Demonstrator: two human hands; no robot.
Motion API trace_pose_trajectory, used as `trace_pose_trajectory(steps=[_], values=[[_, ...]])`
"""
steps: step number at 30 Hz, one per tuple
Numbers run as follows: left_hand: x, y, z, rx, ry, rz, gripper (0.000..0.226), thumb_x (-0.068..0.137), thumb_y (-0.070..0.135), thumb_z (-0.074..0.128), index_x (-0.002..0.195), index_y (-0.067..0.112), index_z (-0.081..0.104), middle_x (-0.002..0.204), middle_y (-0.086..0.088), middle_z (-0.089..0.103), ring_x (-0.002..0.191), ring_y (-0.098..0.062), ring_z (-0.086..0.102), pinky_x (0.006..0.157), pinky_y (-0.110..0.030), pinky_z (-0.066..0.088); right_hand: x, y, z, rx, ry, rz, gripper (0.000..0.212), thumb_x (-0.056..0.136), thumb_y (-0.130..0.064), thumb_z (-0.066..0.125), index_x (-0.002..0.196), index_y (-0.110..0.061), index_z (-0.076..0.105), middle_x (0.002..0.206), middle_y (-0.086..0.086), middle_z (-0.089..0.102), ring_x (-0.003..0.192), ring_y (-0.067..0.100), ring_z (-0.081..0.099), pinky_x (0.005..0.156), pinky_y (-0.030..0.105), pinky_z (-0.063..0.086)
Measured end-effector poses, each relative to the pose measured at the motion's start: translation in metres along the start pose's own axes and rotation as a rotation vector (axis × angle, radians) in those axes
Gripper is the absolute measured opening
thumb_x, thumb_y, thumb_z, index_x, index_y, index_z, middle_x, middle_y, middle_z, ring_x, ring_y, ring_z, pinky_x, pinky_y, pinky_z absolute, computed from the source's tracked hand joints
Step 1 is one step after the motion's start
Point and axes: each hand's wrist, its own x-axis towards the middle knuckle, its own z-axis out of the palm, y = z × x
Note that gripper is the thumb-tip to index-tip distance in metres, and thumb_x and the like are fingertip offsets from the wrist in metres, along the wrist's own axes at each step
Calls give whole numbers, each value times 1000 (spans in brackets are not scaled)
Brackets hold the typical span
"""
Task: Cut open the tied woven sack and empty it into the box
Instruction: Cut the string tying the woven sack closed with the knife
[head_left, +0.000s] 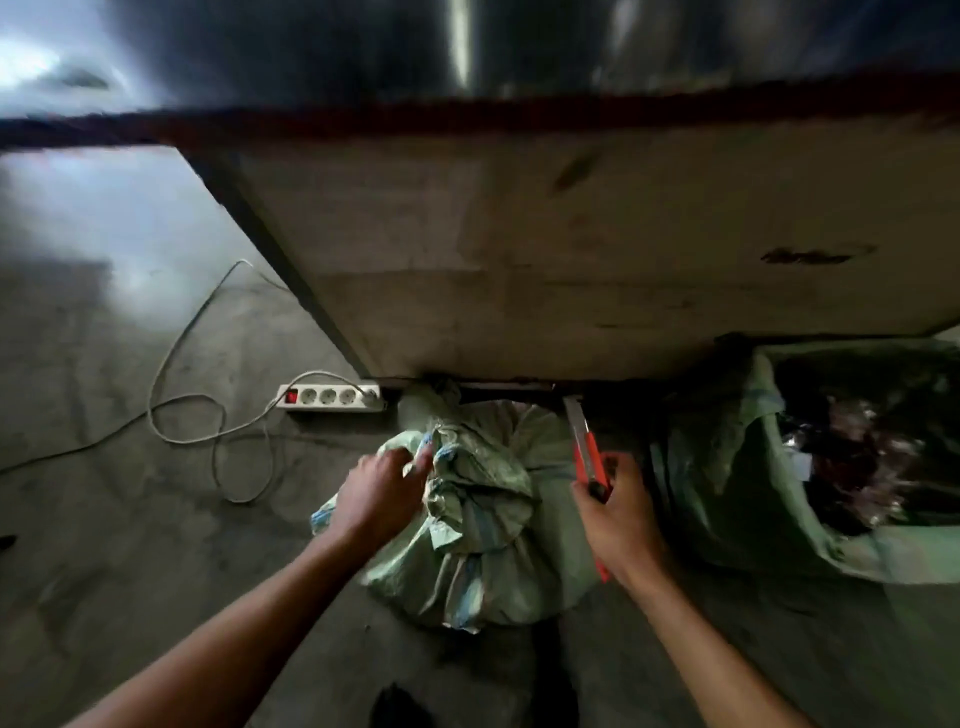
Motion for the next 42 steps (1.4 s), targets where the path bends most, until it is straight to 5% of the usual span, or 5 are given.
trace_pose_trajectory(steps=[10,17,24,34,42], values=[[171,-48,206,-499,-122,-211,86,76,74,39,127,8,55,133,-12,56,123,-33,52,106,-36,40,144,173,155,128,-86,-133,26,80,-11,64,100,-20,50,86,4,64,69,17,59,56,25,42],[161,-84,247,-470,39,-443,72,70,54,72,117,1,59,122,-20,61,110,-33,59,86,-31,49,130,197,168,210,-130,-168,16,79,-4,62,88,-13,51,77,15,70,44,14,54,46,26,43],[123,-97,198,-1230,-13,-106,29,76,-6,64,105,-2,63,76,-13,70,55,-20,67,54,-30,58,115,160,130,63,-71,-417,27,83,-16,65,99,-27,47,87,-4,63,69,14,62,65,32,50],[110,-99,174,-1368,-8,-186,29,79,-6,63,107,-8,60,74,-18,67,46,-22,67,43,-34,56,97,161,132,-342,-212,-748,34,91,-34,47,121,-23,58,96,-9,56,91,8,54,74,1,34],[114,-110,171,-1350,-78,-217,42,74,-1,68,114,-11,58,88,-23,66,56,-26,68,62,-47,59,94,168,115,-706,-123,-943,43,83,-24,64,125,-22,54,99,2,48,86,21,55,73,25,39]])
